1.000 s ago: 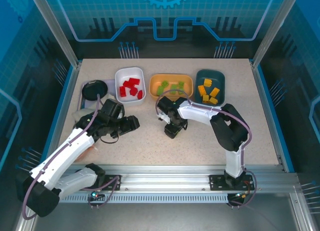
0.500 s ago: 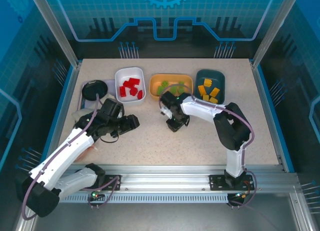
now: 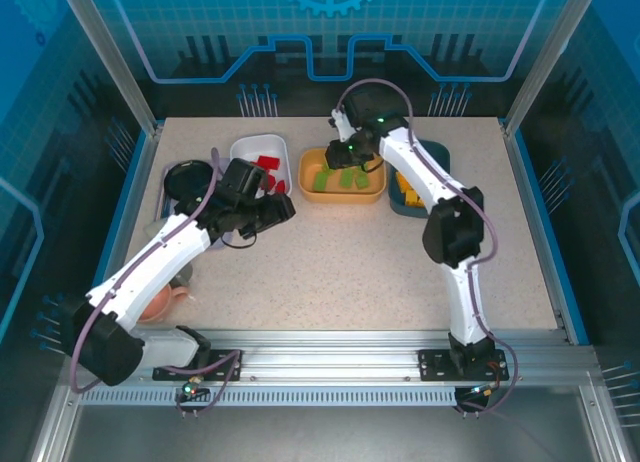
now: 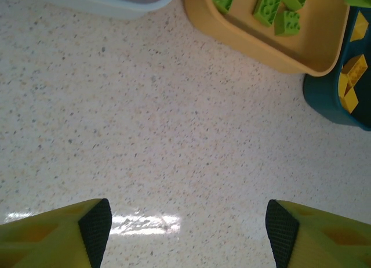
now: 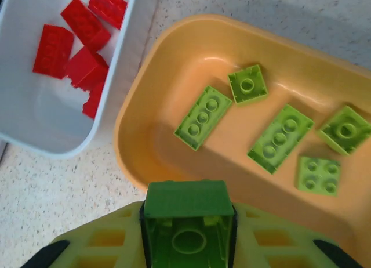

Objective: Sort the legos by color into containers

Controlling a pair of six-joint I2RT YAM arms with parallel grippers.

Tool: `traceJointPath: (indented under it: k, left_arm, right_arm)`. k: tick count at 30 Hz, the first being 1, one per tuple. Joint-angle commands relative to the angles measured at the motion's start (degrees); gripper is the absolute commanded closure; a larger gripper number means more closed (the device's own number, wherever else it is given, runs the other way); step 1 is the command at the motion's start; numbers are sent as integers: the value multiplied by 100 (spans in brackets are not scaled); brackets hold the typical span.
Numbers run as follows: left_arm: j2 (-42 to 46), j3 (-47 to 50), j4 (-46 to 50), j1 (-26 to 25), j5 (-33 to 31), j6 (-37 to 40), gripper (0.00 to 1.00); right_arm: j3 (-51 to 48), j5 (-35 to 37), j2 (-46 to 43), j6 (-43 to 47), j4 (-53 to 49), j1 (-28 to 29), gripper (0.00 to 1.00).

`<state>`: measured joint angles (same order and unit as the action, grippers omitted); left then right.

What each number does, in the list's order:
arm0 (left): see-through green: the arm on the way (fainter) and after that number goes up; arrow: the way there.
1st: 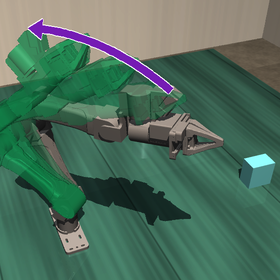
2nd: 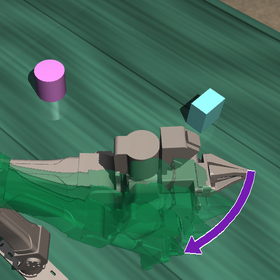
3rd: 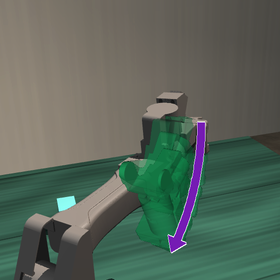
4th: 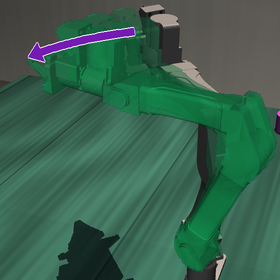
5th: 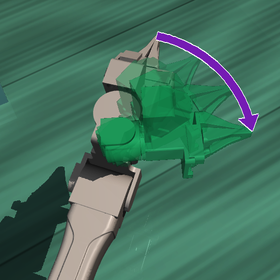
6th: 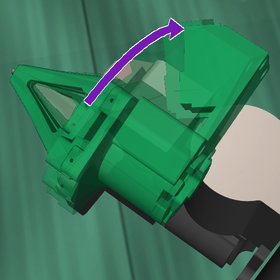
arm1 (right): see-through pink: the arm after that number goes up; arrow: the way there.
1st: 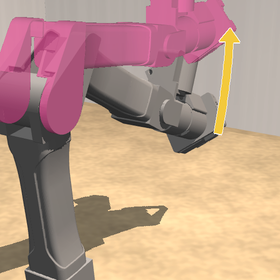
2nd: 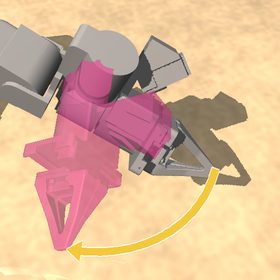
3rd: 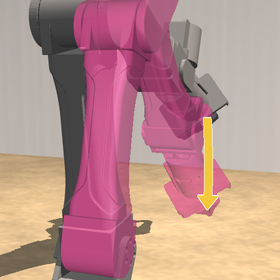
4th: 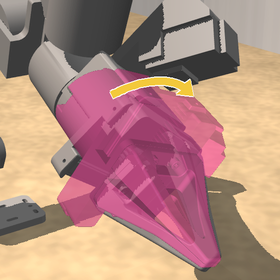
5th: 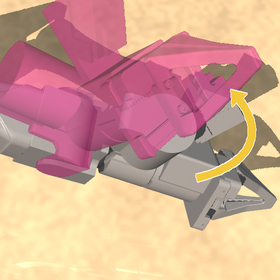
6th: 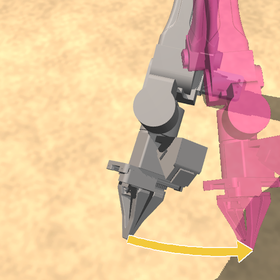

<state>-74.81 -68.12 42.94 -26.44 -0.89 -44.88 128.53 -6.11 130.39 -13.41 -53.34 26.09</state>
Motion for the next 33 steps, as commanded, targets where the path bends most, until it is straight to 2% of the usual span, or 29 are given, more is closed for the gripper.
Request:
traceJointPath:
  k: [1, 11, 21, 28, 33]
  left_arm:
    - [-156, -253, -133, -37, -116, 67, 26]
    - [-238, -190, -114, -36, -21, 71, 26]
    - [-122, -184, 11, -37, -50, 181, 26]
    - [-36, -160, 74, -37, -43, 188, 26]
    - [59, -148, 144, -37, -72, 190, 26]
  right_arm:
    - [564, -267, 722, -389, -638, -66, 69]
    - [1589, -208, 1677, -593, -651, -121, 68]
    - [1704, 17, 1935, -619, -626, -172, 65]
    - [1941, 66, 2082, -610, -756, -197, 48]
    - [1954, 101, 1738, -618, -739, -183, 40]
